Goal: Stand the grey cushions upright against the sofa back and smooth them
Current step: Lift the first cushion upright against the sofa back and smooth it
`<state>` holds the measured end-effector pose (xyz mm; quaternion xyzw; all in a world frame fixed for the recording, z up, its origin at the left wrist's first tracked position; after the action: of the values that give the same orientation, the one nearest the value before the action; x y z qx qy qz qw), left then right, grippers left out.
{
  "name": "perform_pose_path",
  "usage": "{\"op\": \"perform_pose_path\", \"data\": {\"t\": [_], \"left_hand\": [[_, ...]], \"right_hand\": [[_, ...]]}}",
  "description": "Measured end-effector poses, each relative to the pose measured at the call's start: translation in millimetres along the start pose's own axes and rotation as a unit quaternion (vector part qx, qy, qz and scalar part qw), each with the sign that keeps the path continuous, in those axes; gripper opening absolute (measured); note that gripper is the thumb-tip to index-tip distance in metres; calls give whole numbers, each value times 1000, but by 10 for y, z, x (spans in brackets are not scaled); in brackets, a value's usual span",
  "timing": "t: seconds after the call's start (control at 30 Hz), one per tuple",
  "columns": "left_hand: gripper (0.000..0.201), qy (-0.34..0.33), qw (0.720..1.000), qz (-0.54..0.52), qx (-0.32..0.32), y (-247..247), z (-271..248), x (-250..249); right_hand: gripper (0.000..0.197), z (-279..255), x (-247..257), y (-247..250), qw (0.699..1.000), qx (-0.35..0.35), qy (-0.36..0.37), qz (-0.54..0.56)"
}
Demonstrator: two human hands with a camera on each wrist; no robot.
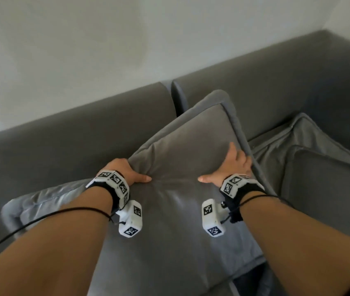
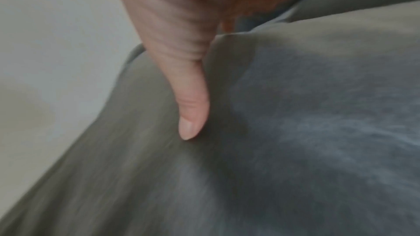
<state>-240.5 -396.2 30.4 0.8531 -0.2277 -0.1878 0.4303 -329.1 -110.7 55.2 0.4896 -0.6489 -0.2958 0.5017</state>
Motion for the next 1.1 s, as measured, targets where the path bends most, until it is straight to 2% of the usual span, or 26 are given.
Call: {"op": "perform_pose_path", "data": {"t": [0.07, 0.17, 0.3, 0.43, 0.63, 0.8, 0.93, 1.0, 1.1], "left_hand": [[85, -3, 999, -10, -46, 289, -174, 65], [72, -9, 994, -5, -108, 688, -424, 183], [63, -25, 988, 8, -150, 1132, -601, 293], [65, -48, 981, 41, -184, 1422, -649, 363], [60, -41, 971, 87, -218, 1680, -655, 421], [70, -43, 961, 111, -251, 1453, -476, 564], [83, -71, 955, 94, -271, 1427, -348, 574], [76, -85, 953, 105, -269, 1455, -324, 538], [51, -98, 951, 96, -278, 1568, -345, 478]], "right_hand": [[137, -70, 657, 36, 986, 0, 156, -61], [132, -279, 1540, 63, 932, 4, 332, -144], [135, -473, 2265, 35, 870, 16, 441, -219], [121, -556, 2620, 76, 859, -5, 464, -218], [100, -614, 2962, 177, 854, -36, 479, -201], [92, -558, 2973, -132, 850, -51, 481, -209], [73, -472, 2887, -239, 865, -33, 451, -218], [62, -440, 2856, -213, 873, -35, 437, -211], [47, -444, 2857, -91, 884, -63, 424, -186]]}}
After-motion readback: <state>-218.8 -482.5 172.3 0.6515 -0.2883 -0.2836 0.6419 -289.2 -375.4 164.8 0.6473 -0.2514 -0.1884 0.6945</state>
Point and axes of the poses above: each hand's wrist, its own z-axis towards the middle knuckle, its own y-axis out of the back of the hand, x = y × z, the point moved 5 cm from there along z, towards the middle knuckle, and after that the axes turned 11 degrees about y, right-handed, at the moved point
